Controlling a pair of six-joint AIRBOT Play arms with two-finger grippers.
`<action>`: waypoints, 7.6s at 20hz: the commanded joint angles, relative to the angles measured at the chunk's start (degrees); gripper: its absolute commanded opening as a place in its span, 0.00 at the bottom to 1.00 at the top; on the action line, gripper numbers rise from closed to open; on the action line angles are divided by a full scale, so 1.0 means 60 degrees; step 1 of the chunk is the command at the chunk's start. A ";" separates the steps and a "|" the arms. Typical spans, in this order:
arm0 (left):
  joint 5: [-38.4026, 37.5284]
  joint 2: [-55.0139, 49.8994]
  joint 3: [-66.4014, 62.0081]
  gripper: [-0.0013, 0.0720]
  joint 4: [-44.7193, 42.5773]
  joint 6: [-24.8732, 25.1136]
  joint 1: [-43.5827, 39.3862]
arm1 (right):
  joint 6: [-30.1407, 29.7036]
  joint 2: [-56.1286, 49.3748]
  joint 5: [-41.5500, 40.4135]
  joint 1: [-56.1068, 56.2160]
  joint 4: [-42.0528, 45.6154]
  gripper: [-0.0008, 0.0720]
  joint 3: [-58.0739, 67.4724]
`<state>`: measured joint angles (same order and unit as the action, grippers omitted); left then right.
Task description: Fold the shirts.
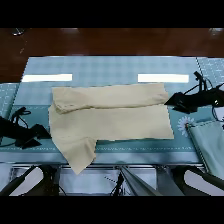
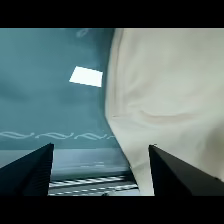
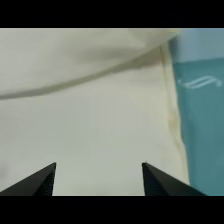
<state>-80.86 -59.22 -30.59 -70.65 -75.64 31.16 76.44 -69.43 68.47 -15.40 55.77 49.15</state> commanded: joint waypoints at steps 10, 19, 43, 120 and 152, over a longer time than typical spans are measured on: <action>0.0339 0.0408 0.1257 0.98 0.1038 0.0605 -0.0892 | -0.0182 0.0914 -0.1031 0.1107 -0.1133 0.86 -0.1486; 0.1351 -0.0412 0.1086 0.98 0.2248 0.0619 -0.1359 | -0.0106 0.0914 -0.1031 0.1104 -0.1151 0.86 -0.1486; 0.1483 -0.0750 0.1082 0.04 0.2353 0.0495 -0.2521 | 0.0889 0.0914 0.0973 -0.2135 0.1800 0.86 -0.2779; 0.4459 -0.0699 -0.1781 0.04 0.7155 0.2277 -0.4900 | -0.0466 -0.5814 0.2036 0.0237 -0.2000 0.04 0.5876; 0.2331 -0.6812 -1.2003 0.04 0.3581 -0.3020 -0.8477 | -0.0040 0.3333 0.1432 0.0739 -0.1362 0.04 0.3217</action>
<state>-58.59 -105.80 -103.26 -43.94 -92.62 -29.78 77.03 -49.32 80.88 -13.43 51.18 68.45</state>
